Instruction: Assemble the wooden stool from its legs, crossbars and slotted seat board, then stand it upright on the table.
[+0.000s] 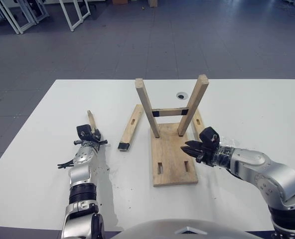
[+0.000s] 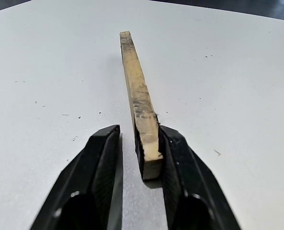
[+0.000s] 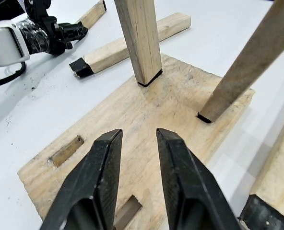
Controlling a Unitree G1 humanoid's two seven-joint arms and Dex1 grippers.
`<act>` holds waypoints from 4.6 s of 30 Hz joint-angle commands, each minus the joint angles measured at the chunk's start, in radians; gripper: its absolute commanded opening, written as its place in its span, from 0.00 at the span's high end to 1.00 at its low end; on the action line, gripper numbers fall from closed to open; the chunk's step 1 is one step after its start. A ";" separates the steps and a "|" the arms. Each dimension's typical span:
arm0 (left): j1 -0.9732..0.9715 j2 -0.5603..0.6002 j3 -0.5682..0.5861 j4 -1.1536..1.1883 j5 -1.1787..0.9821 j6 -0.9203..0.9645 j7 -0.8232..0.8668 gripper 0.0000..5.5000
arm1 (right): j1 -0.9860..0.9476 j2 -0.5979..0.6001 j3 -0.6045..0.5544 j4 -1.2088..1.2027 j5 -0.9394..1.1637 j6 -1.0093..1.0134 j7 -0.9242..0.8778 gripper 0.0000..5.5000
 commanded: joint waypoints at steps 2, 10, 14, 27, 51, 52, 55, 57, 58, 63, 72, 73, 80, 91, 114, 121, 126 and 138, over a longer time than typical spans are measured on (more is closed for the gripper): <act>0.068 -0.031 0.046 0.046 -0.056 -0.010 -0.007 0.89 | -0.032 0.018 -0.022 0.011 0.032 0.045 -0.013 0.71; 0.336 -0.050 0.170 -0.570 -0.833 0.230 -0.407 0.92 | -0.126 0.179 -0.208 0.120 0.241 0.144 -0.042 0.45; 0.572 0.071 0.199 -0.756 -1.492 0.571 -0.635 0.92 | -0.175 0.347 -0.361 0.209 0.529 0.199 -0.180 0.44; 0.543 0.191 -0.034 -0.888 -1.720 0.649 -0.652 0.92 | -0.376 0.311 -0.181 0.314 1.380 -0.113 -0.674 0.44; 0.547 0.187 -0.125 -0.864 -1.523 0.589 -0.675 0.92 | -0.354 0.241 -0.004 0.278 1.357 -0.293 -0.731 0.82; 0.546 0.184 -0.130 -0.871 -1.503 0.583 -0.676 0.92 | -0.352 0.237 0.001 0.280 1.338 -0.295 -0.732 0.85; 0.530 0.177 -0.152 -0.874 -1.457 0.566 -0.649 0.92 | -0.340 0.238 0.009 0.282 1.280 -0.307 -0.739 0.92; 0.515 0.172 -0.153 -0.852 -1.512 0.568 -0.637 0.85 | -0.328 0.246 0.010 0.282 1.243 -0.321 -0.749 0.93; 0.510 0.172 -0.153 -0.842 -1.542 0.572 -0.631 0.83 | -0.321 0.250 0.009 0.281 1.232 -0.329 -0.754 0.93; 0.509 0.175 -0.141 -0.792 -1.548 0.574 -0.621 0.68 | -0.296 0.237 -0.019 0.275 1.234 -0.351 -0.766 0.93; 0.531 0.139 -0.156 -0.626 -1.199 0.473 -0.569 0.56 | -0.201 -0.055 -0.230 0.228 1.193 -0.310 -0.729 0.93; 0.506 0.123 -0.165 -0.623 -1.113 0.428 -0.521 0.56 | -0.210 -0.102 -0.235 0.230 1.096 -0.307 -0.713 0.93; 0.317 0.019 -0.250 -0.612 -0.604 0.217 -0.195 0.56 | -0.320 -0.098 -0.062 0.388 0.357 -0.488 -0.624 0.93; 0.278 -0.068 -0.307 -0.603 -0.344 0.188 -0.078 0.56 | -0.372 0.179 0.004 0.690 -0.114 -0.701 -0.521 0.93; 0.259 -0.098 -0.278 -0.608 -0.288 0.230 -0.091 0.56 | -0.092 0.331 -0.062 1.112 -0.395 -0.886 -0.375 0.93; 0.266 -0.099 -0.278 -0.610 -0.286 0.239 -0.094 0.56 | -0.082 0.299 -0.098 0.924 -0.402 -0.914 -0.399 0.93; 0.270 -0.105 -0.267 -0.603 -0.280 0.222 -0.092 0.56 | -0.034 0.253 -0.171 0.581 -0.420 -0.792 -0.440 0.93; 0.267 -0.117 -0.262 -0.593 -0.261 0.222 -0.101 0.56 | -0.194 0.260 -0.222 0.355 -0.402 -0.565 -0.444 0.64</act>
